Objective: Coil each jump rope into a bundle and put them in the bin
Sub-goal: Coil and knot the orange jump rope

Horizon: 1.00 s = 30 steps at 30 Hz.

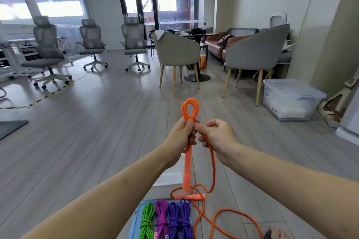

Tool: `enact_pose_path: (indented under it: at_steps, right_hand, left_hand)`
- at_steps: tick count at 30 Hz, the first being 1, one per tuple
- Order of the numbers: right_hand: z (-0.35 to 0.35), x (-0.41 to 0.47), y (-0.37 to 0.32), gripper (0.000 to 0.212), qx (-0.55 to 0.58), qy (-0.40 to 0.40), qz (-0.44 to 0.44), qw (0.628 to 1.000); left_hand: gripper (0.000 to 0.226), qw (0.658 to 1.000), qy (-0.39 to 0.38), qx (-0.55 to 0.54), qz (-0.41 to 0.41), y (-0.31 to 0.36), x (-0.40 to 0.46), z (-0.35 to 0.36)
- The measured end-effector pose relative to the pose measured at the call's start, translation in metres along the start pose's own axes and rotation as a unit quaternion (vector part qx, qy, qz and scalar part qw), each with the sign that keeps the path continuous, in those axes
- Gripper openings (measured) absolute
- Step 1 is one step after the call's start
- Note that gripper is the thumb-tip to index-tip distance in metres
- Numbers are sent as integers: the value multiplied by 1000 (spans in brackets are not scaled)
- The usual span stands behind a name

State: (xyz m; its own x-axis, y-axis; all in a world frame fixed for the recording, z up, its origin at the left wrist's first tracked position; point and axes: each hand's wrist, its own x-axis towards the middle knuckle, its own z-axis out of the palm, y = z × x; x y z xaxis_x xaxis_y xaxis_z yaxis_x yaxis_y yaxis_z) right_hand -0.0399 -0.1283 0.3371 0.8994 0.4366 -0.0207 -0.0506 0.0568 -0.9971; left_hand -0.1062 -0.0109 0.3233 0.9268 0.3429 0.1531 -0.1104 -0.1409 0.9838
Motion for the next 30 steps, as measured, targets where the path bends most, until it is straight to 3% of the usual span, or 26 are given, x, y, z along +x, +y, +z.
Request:
enact_pose_path:
  at_steps: [4, 7, 13, 18, 20, 23, 27, 30]
  right_hand:
    - [7, -8, 2, 22, 4, -69, 25, 997]
    - [11, -16, -2, 17, -55, -158, -10, 986]
    - [1, -23, 0, 33, -284, -288, -128, 905]
    - [-25, -18, -1, 29, -376, -352, -127, 848]
    - [-37, -10, -2, 24, -395, -353, -126, 839]
    - [-54, 4, 2, 22, -414, -299, -141, 848]
    - [-63, 15, 3, 16, -384, -212, -197, 877]
    - [-58, 16, -3, 11, -396, -182, -278, 856]
  left_hand:
    - [30, 999, 35, 13, -26, 1, 7, -3]
    - [28, 988, 111, -97, -54, 4, 17, -10]
    - [25, 942, 130, -308, -28, 20, 28, -26]
    - [28, 898, 149, -412, -30, 30, 38, -47]
    - [30, 888, 143, -436, -34, 32, 41, -58]
    - [32, 899, 122, -419, -37, 33, 38, -67]
    - [28, 951, 68, -297, -55, 28, 26, -60]
    - [29, 977, 25, -200, -70, 26, 15, -50]
